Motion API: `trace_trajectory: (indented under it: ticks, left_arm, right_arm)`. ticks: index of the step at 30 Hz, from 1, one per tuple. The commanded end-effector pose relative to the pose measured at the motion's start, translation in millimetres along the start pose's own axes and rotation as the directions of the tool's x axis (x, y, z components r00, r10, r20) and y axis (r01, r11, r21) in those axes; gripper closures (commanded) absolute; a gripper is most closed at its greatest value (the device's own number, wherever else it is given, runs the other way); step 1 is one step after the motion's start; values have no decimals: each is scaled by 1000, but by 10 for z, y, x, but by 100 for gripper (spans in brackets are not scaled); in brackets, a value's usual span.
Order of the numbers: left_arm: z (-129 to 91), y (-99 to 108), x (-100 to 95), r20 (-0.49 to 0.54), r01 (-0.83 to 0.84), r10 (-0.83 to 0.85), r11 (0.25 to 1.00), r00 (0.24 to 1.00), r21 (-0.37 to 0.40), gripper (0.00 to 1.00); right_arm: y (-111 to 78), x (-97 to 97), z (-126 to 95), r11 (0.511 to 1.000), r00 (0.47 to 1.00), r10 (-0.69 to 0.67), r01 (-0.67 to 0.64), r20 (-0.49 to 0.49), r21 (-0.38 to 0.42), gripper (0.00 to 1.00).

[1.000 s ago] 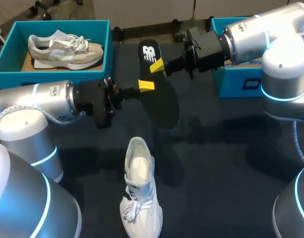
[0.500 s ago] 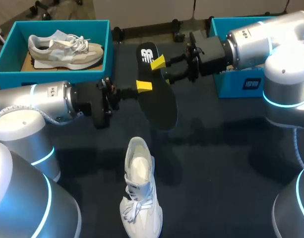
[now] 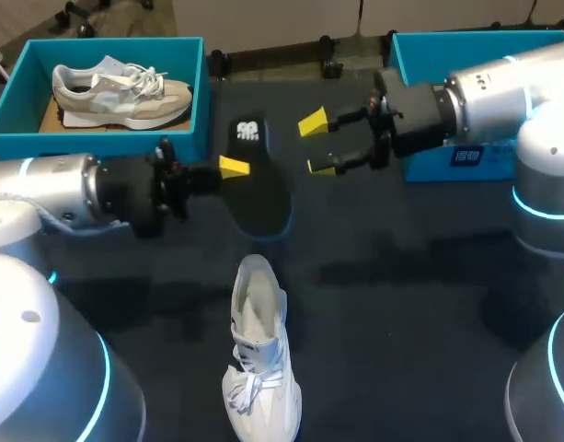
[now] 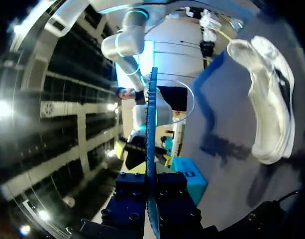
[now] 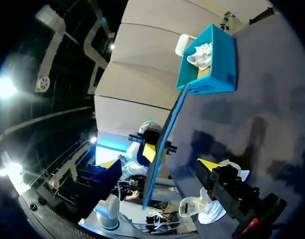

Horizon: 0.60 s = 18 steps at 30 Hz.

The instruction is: Take the shoe out of the shoebox, open the shoe tongue, remove and reinsert the insole, then place the shoe into the shoebox

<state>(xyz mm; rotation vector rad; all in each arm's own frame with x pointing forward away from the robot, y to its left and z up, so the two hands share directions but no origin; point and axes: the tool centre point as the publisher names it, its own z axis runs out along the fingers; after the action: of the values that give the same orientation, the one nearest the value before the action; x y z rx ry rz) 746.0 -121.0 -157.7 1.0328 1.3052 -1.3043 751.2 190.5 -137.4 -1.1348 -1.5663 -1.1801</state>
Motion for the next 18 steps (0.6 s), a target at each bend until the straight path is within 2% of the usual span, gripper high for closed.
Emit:
trace_trajectory:
  ticks: [1,4,8,10,18]
  left_arm:
    - [-215,-47,2,-39,195,-196,981,980,-21,100]
    - [-231,-38,33,-28,354,-354,935,935,-2,100]
    - [-213,-19,64,18,584,-587,809,810,66,100]
    - [-183,-39,57,-5,645,-648,758,762,93,100]
    - [-183,-39,57,-5,645,-648,758,762,93,100]
  right_arm:
    - [-113,-23,-73,999,999,25,-24,25,-43,0]
    - [-113,-23,-73,999,999,25,-24,25,-43,0]
    - [-113,-23,-73,999,999,25,-24,25,-43,0]
    - [-113,-23,-73,999,999,25,-24,25,-43,0]
    - [-113,-23,-73,999,999,25,-24,25,-43,0]
